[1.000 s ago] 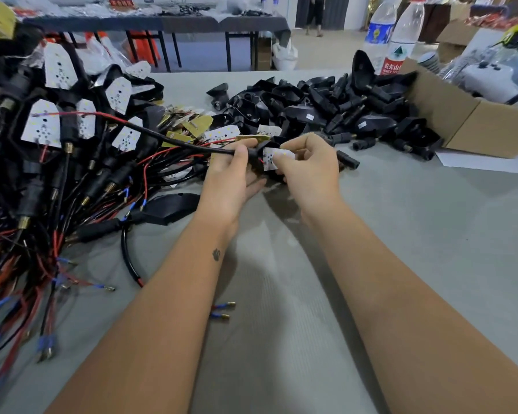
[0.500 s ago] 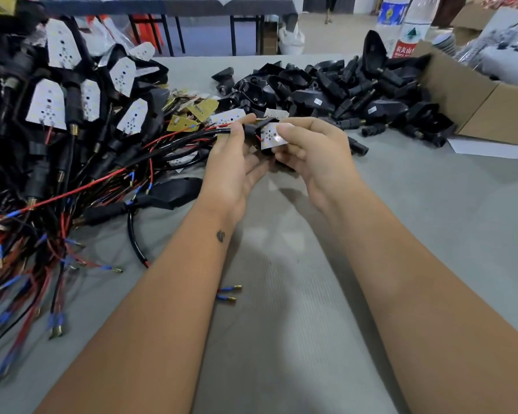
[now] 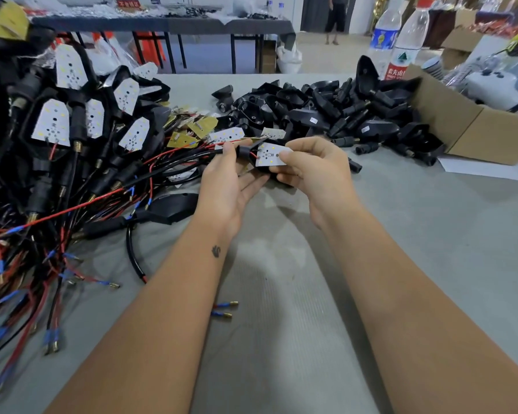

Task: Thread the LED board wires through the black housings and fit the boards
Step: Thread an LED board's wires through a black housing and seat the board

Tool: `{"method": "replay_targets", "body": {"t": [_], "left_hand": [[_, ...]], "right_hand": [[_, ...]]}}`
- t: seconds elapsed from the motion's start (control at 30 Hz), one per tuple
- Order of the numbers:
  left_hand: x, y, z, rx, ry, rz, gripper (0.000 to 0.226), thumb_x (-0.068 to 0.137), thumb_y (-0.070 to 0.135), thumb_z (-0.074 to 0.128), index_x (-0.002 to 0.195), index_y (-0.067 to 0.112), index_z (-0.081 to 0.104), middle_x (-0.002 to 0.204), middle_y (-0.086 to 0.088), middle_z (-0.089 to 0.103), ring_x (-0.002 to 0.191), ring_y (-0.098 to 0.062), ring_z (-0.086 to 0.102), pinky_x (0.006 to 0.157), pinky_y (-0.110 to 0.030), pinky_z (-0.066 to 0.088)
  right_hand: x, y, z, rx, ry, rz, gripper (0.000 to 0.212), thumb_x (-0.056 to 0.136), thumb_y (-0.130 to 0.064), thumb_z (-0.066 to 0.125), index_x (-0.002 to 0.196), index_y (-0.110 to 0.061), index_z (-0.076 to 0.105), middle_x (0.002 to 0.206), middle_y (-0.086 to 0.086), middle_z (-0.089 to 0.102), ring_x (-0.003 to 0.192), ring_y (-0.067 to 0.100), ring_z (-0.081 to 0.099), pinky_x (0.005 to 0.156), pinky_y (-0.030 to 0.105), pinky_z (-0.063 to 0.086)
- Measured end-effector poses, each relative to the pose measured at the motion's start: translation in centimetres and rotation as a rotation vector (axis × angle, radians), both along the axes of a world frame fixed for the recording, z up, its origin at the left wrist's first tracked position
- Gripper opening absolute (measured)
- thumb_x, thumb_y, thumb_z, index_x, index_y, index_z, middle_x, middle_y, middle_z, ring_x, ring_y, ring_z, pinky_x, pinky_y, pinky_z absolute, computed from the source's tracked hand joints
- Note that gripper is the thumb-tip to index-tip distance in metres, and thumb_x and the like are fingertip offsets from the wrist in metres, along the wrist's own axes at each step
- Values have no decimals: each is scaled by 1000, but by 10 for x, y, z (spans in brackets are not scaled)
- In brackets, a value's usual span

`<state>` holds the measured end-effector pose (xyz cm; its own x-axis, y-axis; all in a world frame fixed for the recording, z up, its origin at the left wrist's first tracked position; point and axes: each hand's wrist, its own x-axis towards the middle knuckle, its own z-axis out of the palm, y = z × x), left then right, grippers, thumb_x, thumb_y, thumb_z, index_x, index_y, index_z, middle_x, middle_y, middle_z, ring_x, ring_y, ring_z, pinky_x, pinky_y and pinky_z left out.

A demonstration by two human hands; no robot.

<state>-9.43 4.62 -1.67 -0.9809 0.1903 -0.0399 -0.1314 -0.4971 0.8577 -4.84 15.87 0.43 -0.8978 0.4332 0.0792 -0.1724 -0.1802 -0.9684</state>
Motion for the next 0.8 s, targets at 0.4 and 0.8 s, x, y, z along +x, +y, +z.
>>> {"method": "replay_targets", "body": {"t": [0.4, 0.8], "left_hand": [[0, 1, 1, -98, -6, -8, 43, 106, 40, 33, 124, 10, 57, 109, -13, 72, 87, -25, 72, 72, -35, 61], [-4, -11, 10, -363, 136, -83, 38, 101, 34, 41, 83, 22, 72, 88, -4, 74, 80, -17, 68, 81, -39, 53]], "right_hand": [[-7, 7, -17, 539, -62, -212, 20, 80, -18, 74, 94, -25, 60, 89, -7, 60, 87, 10, 56, 77, 25, 46], [-3, 7, 0, 251, -36, 168, 46, 81, -57, 59, 65, -14, 58, 57, -4, 45, 53, 9, 39, 55, 25, 30]]}}
